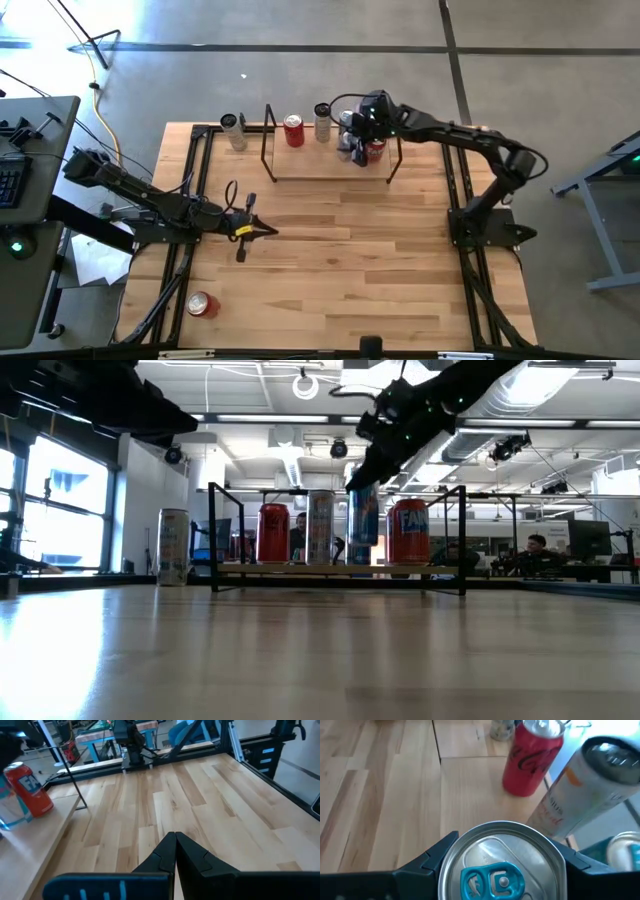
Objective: Place canned beverage on shelf
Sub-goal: Put the blue soda can on the shelf aligned with the other blue soda can, then put the white yellow soda can on the shelf aligned with the other white yellow soda can
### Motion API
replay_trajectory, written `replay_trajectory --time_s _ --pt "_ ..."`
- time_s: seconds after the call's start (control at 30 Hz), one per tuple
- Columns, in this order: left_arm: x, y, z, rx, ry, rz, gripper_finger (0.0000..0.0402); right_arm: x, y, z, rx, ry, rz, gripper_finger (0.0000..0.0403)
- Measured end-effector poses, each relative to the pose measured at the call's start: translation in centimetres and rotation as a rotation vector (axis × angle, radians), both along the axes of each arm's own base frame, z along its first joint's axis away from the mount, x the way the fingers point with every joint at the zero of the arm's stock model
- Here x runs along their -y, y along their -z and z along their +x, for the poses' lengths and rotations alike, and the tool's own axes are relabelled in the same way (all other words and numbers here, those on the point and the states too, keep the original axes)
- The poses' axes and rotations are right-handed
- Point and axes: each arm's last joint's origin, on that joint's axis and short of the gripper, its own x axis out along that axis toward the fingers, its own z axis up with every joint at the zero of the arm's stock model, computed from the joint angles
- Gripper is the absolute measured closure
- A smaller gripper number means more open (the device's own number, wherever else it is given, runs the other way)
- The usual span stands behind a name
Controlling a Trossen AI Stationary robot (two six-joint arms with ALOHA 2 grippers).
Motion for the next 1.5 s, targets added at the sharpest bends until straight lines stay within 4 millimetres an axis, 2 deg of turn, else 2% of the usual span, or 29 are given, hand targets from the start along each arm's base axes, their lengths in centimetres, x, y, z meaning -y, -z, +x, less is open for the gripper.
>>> replay_trajectory --time_s 0.23,0.4,0.47,0.63,0.93,1.07,1.27,1.5 --pt "-0.1 0.0 0.0 -0.004 -0.011 -0.018 0.0401 1.3 2.2 0.7 -0.029 -0.004 0.021 0.0194" --pt "-0.1 0.0 0.0 -0.005 -0.011 -0.018 0.0401 1.7 3.0 1.0 -0.049 0.026 0.015 0.0194" --pt "-0.1 0.0 0.0 -0.005 -0.011 -0.018 0.0401 1.8 3.1 0.9 -0.062 0.055 0.001 0.0189" --pt "-0.1 0.1 0.0 -0.008 -0.012 -0.020 0.0401 1.9 2.8 0.9 -0.054 0.102 -0.011 0.0140" --pt "-0.1 0.1 0.0 -0.010 -0.018 -0.042 0.0401 1.7 2.5 1.4 -0.020 0.102 -0.028 0.0128" --pt "-0.1 0.1 0.0 -0.015 -0.018 -0.041 0.0401 0.9 1.6 1.5 0.005 0.084 -0.047 0.0127" --pt "-0.1 0.1 0.0 -0.007 -0.029 -0.040 0.0401 -0.7 -1.3 1.1 0.069 0.137 -0.097 0.0129" --pt "-0.4 0.0 0.0 0.002 -0.123 -0.035 0.0401 -4.0 -4.5 0.6 0.152 0.097 -0.119 0.0167"
